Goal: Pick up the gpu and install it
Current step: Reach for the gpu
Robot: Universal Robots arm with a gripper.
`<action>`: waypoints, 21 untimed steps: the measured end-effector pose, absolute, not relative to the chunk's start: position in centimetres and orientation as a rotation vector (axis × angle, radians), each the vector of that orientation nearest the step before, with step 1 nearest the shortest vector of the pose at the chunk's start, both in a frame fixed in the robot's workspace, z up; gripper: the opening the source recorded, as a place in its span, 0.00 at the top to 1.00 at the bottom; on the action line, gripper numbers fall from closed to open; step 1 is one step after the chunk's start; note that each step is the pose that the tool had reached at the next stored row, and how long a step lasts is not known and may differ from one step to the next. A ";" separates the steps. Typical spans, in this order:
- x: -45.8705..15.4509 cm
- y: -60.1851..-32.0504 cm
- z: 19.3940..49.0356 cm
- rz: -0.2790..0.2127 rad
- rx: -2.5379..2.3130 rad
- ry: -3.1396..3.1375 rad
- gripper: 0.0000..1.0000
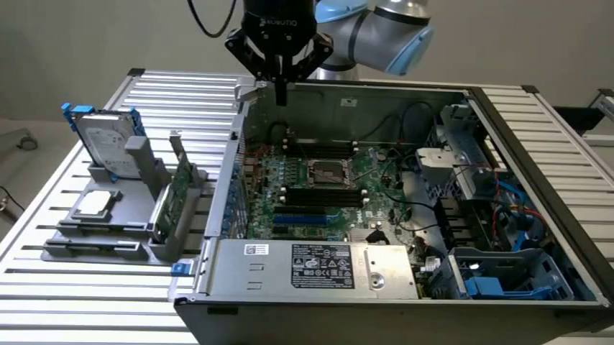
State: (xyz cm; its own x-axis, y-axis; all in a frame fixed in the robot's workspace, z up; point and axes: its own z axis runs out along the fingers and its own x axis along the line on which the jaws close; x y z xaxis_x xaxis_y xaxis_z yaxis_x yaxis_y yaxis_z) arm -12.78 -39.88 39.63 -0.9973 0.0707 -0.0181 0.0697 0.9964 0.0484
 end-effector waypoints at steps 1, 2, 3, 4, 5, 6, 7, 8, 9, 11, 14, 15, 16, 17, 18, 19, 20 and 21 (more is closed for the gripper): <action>-13.2 -39.9 39.6 0.075 0.110 3.119 0.89; -13.7 -39.9 39.6 0.075 0.110 3.119 0.89; -14.1 -39.9 39.6 0.075 0.109 3.119 0.89; -14.6 -39.9 39.5 0.075 0.109 3.119 0.89; -15.0 -39.9 39.5 0.075 0.110 3.119 0.89; -15.5 -39.9 39.5 0.075 0.110 3.119 0.89; -16.0 -39.9 39.5 0.075 0.109 3.119 0.89; -16.4 -39.9 39.4 0.075 0.110 3.120 0.89; -16.9 -39.9 39.4 0.075 0.110 3.120 0.89; -17.8 -39.9 39.3 0.075 0.110 3.120 0.89; -19.1 -39.9 39.2 0.075 0.110 3.121 0.89; -19.6 -39.9 39.1 0.075 0.110 3.121 0.89; -20.1 -39.9 39.0 0.075 0.110 3.121 0.89; -20.5 -39.9 39.0 0.075 0.110 3.121 0.89; -21.0 -39.9 38.9 0.075 0.110 3.122 0.89; -21.4 -39.9 38.9 0.075 0.110 3.122 0.89; -21.9 -39.9 38.8 0.075 0.110 3.122 0.89; -22.3 -39.9 38.7 0.075 0.110 3.122 0.89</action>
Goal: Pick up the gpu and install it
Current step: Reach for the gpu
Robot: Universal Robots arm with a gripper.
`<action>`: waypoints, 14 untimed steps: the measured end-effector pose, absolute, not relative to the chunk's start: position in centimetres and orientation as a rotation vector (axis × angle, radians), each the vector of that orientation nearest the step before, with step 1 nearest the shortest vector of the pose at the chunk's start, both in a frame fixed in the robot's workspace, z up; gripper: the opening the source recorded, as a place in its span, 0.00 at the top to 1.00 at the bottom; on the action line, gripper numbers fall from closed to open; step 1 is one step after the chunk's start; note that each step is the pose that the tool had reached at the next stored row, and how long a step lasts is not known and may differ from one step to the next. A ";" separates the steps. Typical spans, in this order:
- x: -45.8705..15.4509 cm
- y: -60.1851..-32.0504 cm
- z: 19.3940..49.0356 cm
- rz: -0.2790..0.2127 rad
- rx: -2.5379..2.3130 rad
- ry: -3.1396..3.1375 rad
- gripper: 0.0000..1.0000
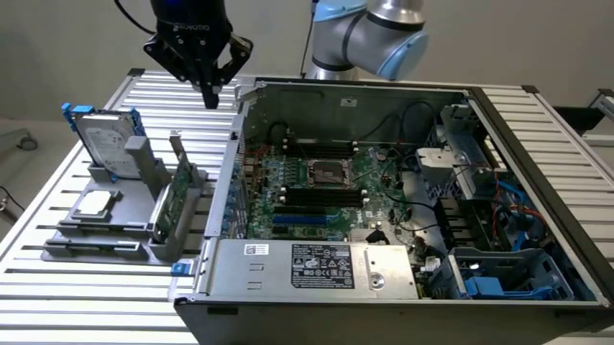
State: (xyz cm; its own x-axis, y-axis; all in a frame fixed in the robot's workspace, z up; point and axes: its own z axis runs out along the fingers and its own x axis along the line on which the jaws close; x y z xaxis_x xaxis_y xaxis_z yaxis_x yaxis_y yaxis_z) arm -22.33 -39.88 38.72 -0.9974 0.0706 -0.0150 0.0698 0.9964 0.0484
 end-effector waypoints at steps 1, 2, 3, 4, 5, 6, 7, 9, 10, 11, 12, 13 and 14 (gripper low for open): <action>-22.8 -39.9 38.7 0.075 0.110 3.122 0.89; -23.2 -39.9 38.6 0.075 0.110 3.122 0.89; -23.7 -39.9 38.5 0.075 0.110 3.122 0.89; -24.2 -39.9 38.5 0.075 0.110 3.123 0.89; -24.6 -39.9 38.4 0.075 0.110 3.123 0.89; -25.1 -39.9 38.3 0.075 0.110 3.123 0.89; -25.5 -39.9 38.2 0.075 0.110 3.123 0.89; -26.4 -39.9 38.1 0.074 0.110 3.124 0.89; -26.9 -39.9 38.0 0.074 0.110 3.124 0.89; -27.3 -39.9 38.0 0.074 0.110 3.124 0.89; -27.8 -39.9 37.9 0.073 0.110 3.124 0.89; -28.2 -39.9 37.8 0.072 0.110 3.124 0.89; -28.7 -39.9 37.7 0.071 0.110 3.125 0.89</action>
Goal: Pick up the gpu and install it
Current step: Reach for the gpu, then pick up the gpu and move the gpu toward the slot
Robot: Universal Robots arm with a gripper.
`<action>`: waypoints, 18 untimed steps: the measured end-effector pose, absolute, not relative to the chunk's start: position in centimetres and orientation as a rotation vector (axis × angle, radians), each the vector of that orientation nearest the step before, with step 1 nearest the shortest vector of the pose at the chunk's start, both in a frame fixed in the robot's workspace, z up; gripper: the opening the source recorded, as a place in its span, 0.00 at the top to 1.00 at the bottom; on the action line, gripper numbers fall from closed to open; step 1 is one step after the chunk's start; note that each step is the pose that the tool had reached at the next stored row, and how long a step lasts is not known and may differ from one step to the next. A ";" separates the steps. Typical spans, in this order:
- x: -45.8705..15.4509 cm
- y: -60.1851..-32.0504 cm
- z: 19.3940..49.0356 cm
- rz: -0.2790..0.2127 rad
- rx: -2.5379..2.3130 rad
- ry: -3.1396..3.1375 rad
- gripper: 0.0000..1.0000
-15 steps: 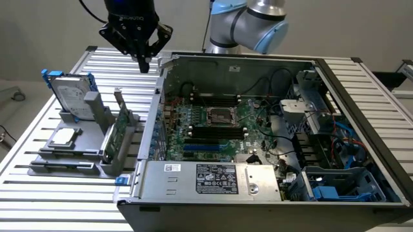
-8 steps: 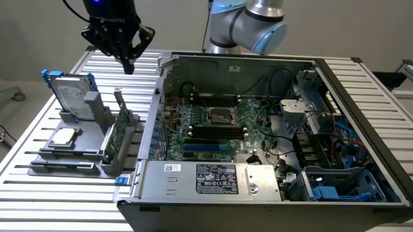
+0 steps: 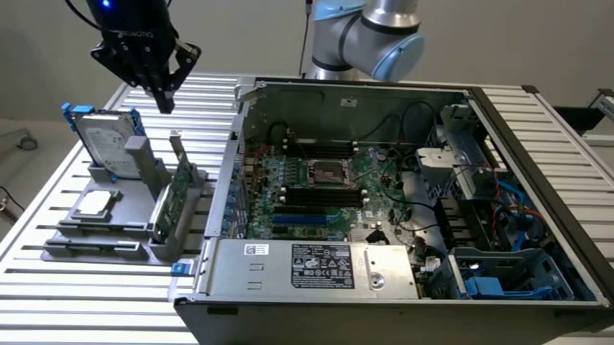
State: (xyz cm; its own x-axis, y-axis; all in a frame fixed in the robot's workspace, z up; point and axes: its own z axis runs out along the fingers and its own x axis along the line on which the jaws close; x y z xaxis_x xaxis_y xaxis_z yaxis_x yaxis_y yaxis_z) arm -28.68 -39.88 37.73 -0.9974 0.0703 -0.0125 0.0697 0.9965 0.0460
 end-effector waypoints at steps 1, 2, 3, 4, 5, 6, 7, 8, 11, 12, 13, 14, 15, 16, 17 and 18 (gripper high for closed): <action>-29.1 -39.9 37.6 0.070 0.109 3.125 0.89; -29.4 -39.9 37.5 0.069 0.108 3.125 0.89; -29.7 -39.9 37.5 0.065 0.107 3.126 0.89; -29.7 -39.9 37.5 0.064 0.106 3.127 0.89; -29.7 -39.9 37.5 0.064 0.106 3.127 0.89; -29.7 -39.9 37.5 0.064 0.105 3.127 0.89; -29.7 -39.9 37.5 0.064 0.105 3.128 0.89; -29.7 -39.9 37.5 0.064 0.105 3.128 0.89; -29.7 -39.9 37.5 0.064 0.104 3.128 0.89; -29.7 -39.9 37.5 0.064 0.104 3.129 0.89; -29.7 -39.9 37.5 0.064 0.103 3.129 0.89; -29.7 -39.9 37.5 0.064 0.103 3.129 0.89; -29.7 -39.9 37.5 0.064 0.103 3.129 0.89; -29.7 -39.9 37.5 0.064 0.102 3.129 0.89; -29.7 -39.9 37.5 0.064 0.102 3.129 0.89; -29.7 -39.9 37.5 0.064 0.102 3.130 0.89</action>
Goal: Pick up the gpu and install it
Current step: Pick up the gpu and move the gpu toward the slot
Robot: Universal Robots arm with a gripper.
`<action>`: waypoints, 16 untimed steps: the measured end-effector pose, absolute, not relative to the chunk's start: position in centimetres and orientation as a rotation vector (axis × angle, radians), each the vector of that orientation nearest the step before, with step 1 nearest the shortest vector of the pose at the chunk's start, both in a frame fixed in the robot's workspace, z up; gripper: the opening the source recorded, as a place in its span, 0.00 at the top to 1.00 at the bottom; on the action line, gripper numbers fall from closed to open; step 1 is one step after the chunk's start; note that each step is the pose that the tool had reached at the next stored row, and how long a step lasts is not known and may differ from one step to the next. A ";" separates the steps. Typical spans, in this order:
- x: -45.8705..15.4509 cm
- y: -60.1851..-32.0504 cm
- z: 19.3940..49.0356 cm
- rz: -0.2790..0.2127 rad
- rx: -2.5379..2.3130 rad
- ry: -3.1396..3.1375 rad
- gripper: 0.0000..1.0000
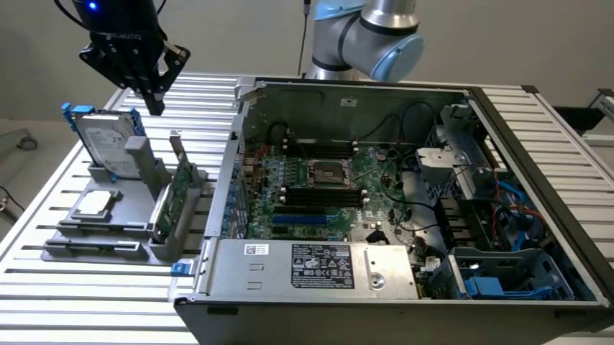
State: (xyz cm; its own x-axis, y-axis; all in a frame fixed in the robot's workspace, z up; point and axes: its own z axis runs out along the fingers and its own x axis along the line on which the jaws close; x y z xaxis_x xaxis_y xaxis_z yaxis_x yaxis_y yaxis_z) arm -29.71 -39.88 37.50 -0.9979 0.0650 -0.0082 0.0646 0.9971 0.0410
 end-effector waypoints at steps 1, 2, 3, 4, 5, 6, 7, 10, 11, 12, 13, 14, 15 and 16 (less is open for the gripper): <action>-29.7 -39.9 37.5 0.064 0.101 3.130 0.89; -29.7 -39.9 37.5 0.064 0.101 3.130 0.89; -29.7 -39.9 37.5 0.064 0.101 3.130 0.82; -29.7 -39.9 37.5 0.064 0.100 3.130 0.82; -29.7 -39.9 37.5 0.064 0.100 3.131 0.76; -29.7 -39.9 37.5 0.064 0.100 3.131 0.76; -29.7 -39.9 37.5 0.064 0.099 3.131 0.70; -29.8 -39.9 37.2 0.064 0.099 3.131 0.58; -29.8 -40.1 37.1 0.064 0.099 3.131 0.58; -29.8 -40.4 36.9 0.064 0.099 3.131 0.58; -29.8 -40.7 36.7 0.064 0.098 3.131 0.58; -29.8 -41.0 36.5 0.064 0.098 3.131 0.58; -29.8 -41.2 36.3 0.064 0.098 3.131 0.58; -29.8 -41.5 36.2 0.064 0.098 3.132 0.58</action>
